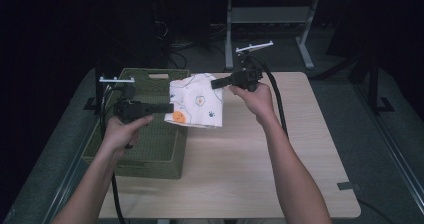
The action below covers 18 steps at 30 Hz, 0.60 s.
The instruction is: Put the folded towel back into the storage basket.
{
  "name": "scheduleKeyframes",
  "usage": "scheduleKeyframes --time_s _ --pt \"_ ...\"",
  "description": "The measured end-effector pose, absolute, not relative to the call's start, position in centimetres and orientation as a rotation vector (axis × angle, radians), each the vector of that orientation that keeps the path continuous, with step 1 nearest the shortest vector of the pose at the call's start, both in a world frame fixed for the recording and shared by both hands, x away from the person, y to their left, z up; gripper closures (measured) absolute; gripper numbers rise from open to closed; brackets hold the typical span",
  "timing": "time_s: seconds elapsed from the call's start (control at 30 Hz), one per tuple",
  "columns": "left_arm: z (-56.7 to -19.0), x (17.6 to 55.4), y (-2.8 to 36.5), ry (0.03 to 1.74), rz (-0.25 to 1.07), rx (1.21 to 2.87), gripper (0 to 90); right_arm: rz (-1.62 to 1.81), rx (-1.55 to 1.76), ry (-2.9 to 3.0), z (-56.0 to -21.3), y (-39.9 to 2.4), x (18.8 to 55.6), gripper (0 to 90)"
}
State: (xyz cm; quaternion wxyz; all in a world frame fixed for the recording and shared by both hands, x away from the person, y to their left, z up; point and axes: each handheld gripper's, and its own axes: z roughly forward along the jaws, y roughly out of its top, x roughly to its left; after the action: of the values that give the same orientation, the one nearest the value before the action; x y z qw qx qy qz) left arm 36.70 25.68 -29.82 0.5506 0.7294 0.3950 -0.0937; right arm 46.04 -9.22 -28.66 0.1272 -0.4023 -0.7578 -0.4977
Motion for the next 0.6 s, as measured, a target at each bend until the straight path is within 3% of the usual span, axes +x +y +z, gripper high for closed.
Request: scheduleKeyframes --time_s 0.6 --pt "-29.8 36.5 29.0 0.978 -0.208 1.711 86.4 -1.424 -1.136 -2.218 -28.4 -4.9 46.9 81.1"
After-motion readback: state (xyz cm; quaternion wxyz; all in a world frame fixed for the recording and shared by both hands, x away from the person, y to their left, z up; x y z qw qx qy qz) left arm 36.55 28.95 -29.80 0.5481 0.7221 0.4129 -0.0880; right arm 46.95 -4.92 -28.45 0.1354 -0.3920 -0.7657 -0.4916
